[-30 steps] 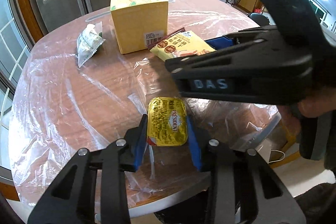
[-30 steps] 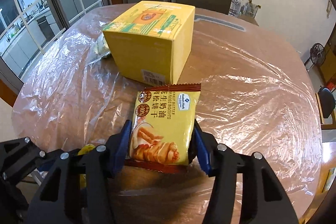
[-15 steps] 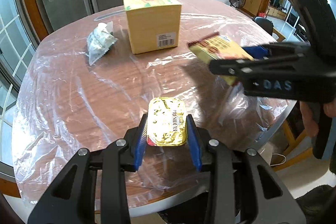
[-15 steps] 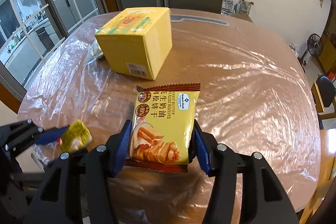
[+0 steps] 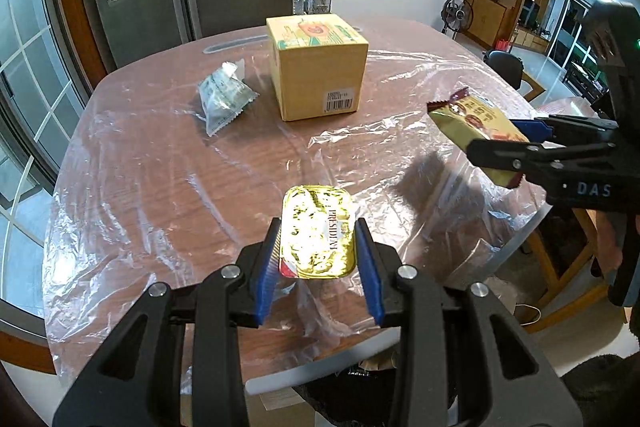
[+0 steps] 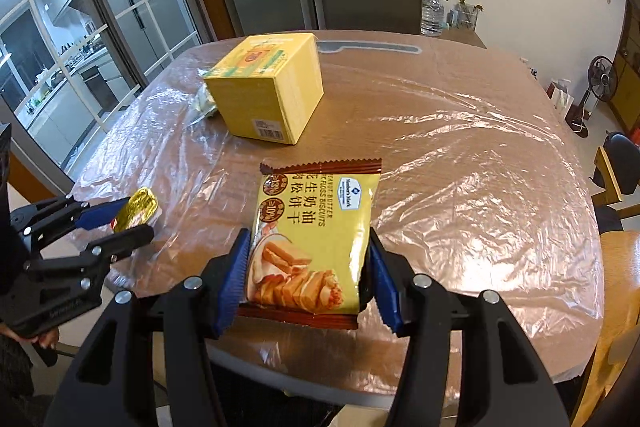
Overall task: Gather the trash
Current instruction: 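Carry the butter packet with the left tool while the right tool carries the snack bag over the bin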
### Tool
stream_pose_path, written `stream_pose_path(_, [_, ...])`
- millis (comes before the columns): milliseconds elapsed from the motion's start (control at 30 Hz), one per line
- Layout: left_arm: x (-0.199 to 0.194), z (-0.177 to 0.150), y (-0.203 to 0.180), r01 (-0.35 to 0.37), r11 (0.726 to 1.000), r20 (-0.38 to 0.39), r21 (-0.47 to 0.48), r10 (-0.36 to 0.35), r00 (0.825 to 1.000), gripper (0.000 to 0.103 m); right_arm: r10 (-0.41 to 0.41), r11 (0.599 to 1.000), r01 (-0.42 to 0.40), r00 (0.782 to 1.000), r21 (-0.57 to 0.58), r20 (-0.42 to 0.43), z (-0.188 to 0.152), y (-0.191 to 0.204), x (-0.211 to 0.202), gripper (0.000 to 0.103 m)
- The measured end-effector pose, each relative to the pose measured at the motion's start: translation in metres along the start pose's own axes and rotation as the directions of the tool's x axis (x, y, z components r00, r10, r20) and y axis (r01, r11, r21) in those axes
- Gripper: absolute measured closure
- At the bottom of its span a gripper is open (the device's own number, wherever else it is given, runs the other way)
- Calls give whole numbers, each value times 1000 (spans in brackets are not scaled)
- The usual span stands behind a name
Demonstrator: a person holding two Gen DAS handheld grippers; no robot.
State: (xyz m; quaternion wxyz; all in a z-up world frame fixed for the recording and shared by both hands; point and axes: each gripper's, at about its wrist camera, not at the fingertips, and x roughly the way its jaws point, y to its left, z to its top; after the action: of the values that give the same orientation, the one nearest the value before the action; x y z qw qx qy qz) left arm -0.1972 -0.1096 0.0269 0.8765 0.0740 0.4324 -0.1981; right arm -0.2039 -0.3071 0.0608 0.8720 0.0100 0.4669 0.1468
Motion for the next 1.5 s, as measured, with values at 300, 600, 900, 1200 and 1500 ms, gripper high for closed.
stream_pose_path(300, [-16,0,0,19,1000,10,3,-19,1000,65,48,999,-48,999,-12,11,-14,2,-21,49])
stream_pose_path(600, [-30,-17,-4,44,999,-12,26,-44,999,65,110,993,-111,994,-33,-12,-39,8,-36,49])
stream_pose_path(900, [-43,-36,-10,92,995,-27,40,-91,995,65,150,988,-151,988,-37,-45,-66,9,-47,49])
stream_pose_path(1200, [-48,-52,-24,136,987,-60,81,-131,990,66,169,980,-174,984,-94,-65,-89,19,-59,49])
stream_pose_path(1500, [-43,-72,-37,177,978,-118,114,-163,980,65,172,972,-186,980,-146,-105,-106,30,-62,49])
